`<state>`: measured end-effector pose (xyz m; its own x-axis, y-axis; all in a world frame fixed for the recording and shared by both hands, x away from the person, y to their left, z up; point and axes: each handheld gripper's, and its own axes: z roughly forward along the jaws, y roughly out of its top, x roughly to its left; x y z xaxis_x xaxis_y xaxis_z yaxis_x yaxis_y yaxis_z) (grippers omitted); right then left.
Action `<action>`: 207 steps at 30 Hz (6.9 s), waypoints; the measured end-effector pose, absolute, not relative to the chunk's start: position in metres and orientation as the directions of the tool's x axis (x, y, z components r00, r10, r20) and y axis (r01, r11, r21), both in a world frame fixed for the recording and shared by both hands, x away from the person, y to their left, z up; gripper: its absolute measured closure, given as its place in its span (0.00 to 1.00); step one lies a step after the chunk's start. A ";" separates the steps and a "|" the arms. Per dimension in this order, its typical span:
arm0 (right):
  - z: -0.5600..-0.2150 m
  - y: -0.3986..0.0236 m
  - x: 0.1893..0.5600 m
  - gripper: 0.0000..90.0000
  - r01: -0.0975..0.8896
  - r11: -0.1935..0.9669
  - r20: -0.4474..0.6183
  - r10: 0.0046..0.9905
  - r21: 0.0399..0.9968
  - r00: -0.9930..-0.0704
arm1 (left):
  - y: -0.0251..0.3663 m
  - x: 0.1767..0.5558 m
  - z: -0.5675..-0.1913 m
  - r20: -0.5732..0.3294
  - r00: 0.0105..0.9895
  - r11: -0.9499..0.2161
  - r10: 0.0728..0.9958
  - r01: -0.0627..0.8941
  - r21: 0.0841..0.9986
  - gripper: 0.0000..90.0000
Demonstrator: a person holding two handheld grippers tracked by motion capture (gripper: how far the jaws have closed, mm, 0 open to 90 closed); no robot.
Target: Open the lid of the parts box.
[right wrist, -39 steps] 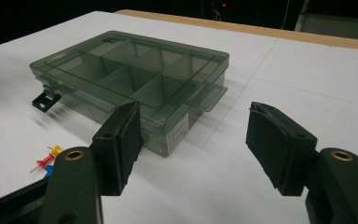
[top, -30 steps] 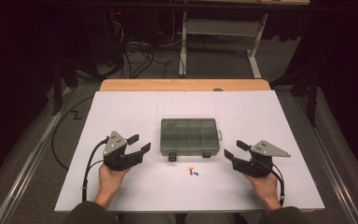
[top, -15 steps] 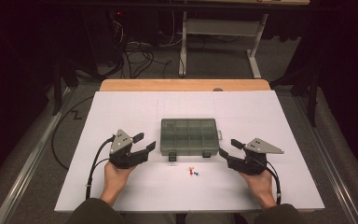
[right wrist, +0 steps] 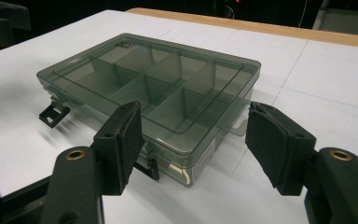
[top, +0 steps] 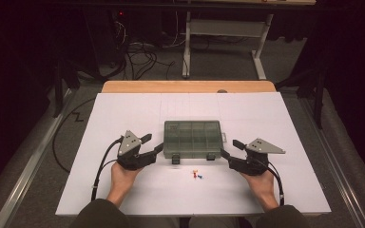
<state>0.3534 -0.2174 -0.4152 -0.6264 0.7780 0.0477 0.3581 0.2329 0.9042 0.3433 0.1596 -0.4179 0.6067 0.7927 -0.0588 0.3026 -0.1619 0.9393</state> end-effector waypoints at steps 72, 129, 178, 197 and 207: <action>-0.413 -0.209 0.365 1.00 0.551 0.452 0.006 0.770 0.701 -0.638 | 0.148 0.352 -0.421 -0.074 0.646 -0.401 0.759 0.555 0.729 1.00; -0.417 -0.204 0.366 1.00 0.557 0.466 0.000 0.767 0.688 -0.642 | 0.140 0.357 -0.426 -0.055 0.658 -0.433 0.751 0.554 0.711 0.99; -0.408 -0.201 0.368 1.00 0.526 0.424 0.016 0.767 0.737 -0.641 | 0.139 0.360 -0.417 0.001 0.620 -0.401 0.784 0.505 0.765 0.68; -0.405 -0.201 0.369 0.98 0.529 0.414 0.029 0.768 0.741 -0.640 | 0.125 0.367 -0.409 0.026 0.618 -0.403 0.786 0.480 0.779 0.58; -0.404 -0.204 0.374 0.82 0.560 0.392 0.046 0.789 0.730 -0.612 | 0.121 0.370 -0.402 0.016 0.602 -0.380 0.798 0.483 0.789 0.52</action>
<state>0.3740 -0.2045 -0.4037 -0.6125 0.7892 0.0458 0.5598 0.3921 0.7300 0.3698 0.1210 -0.4018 0.6018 0.7985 0.0160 0.4826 -0.3795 0.7893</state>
